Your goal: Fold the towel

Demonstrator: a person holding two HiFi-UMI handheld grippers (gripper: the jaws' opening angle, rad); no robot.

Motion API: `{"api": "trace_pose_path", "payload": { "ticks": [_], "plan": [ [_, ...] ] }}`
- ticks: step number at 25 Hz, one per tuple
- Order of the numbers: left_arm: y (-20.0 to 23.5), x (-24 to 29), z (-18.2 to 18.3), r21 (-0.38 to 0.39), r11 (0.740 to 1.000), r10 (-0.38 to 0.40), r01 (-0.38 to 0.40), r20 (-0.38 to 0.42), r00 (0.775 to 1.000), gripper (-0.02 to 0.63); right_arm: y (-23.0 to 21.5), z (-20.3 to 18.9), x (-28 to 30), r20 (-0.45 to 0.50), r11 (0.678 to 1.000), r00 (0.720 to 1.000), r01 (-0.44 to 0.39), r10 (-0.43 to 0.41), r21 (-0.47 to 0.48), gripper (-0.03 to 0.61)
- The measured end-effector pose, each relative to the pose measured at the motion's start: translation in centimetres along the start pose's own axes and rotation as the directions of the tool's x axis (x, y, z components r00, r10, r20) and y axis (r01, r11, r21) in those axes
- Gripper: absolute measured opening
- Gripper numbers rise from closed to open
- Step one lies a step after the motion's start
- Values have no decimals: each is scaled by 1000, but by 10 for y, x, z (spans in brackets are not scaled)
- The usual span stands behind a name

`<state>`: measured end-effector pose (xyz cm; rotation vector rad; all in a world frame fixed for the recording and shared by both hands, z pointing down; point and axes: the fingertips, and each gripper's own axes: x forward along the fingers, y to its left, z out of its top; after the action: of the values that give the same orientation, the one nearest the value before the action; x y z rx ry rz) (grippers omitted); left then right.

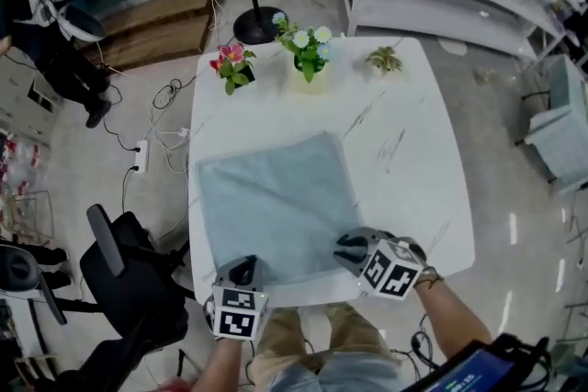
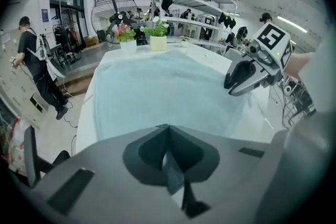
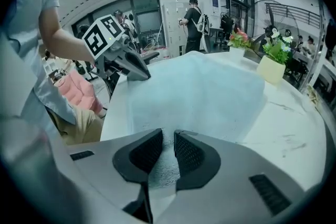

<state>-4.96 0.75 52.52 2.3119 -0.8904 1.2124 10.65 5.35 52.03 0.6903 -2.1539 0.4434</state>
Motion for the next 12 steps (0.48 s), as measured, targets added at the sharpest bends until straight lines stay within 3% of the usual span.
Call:
{"api": "trace_pose_path", "payload": {
  "ticks": [4, 6, 9, 12],
  "plan": [
    [-23, -1, -7, -10, 1000, 25, -25, 11, 1000, 8, 8, -19, -10, 1, 1000, 1000, -16, 16, 2, 87],
    [-25, -1, -7, -17, 999, 46, -46, 23, 999, 9, 7, -22, -12, 32, 999, 999, -17, 16, 51, 99],
    [-25, -6, 2, -44, 998, 54, -51, 59, 997, 9, -13, -21, -32, 101, 977, 993, 30, -53, 212, 143],
    [-22, -20, 19, -92, 995, 50, -39, 123, 991, 11, -43, -27, -58, 139, 912, 976, 102, -169, 397, 177]
  ]
}}
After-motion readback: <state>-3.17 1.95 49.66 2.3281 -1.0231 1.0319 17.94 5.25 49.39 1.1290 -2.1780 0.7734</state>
